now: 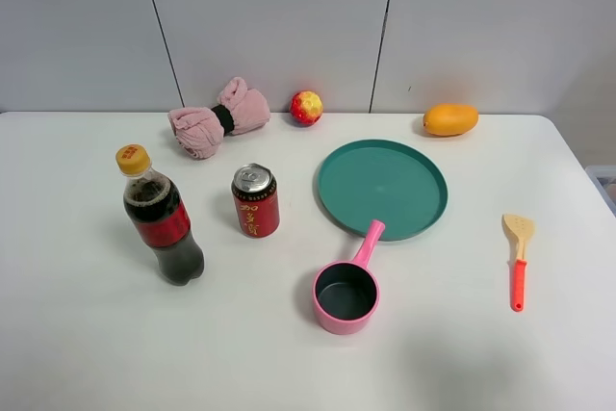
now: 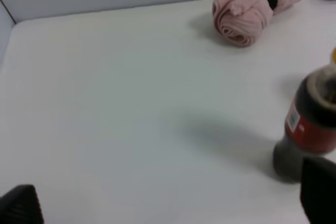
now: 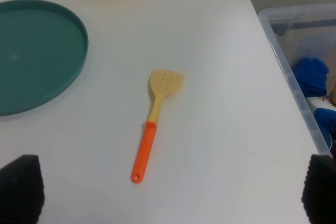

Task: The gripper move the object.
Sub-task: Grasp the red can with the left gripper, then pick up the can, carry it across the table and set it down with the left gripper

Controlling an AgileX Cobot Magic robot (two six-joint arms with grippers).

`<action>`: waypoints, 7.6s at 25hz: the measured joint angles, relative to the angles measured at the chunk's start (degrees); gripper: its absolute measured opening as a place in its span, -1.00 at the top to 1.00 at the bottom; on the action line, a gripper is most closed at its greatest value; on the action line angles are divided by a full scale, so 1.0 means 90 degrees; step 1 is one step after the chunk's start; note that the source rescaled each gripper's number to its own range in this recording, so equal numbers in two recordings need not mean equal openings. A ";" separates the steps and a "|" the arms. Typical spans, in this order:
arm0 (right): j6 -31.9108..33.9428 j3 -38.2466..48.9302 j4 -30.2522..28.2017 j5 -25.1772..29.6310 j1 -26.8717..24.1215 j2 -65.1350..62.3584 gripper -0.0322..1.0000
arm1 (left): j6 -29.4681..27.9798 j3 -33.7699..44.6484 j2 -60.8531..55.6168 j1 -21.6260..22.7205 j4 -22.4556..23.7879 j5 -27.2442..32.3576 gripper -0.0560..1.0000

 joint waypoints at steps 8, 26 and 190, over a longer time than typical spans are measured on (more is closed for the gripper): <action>0.0000 0.0000 0.0000 0.0000 0.0000 0.0000 -1.00 | 0.1215 -0.2193 0.2885 0.0000 -0.0747 -0.0012 -1.00; 0.0000 0.0000 0.0000 0.0000 0.0000 0.0000 -1.00 | 0.2738 -0.4349 0.6789 -0.2592 -0.1423 0.0177 -1.00; 0.0000 0.0000 0.0000 0.0000 0.0000 0.0000 -1.00 | 0.4620 -0.7855 1.3028 -0.6905 -0.1145 -0.0547 0.86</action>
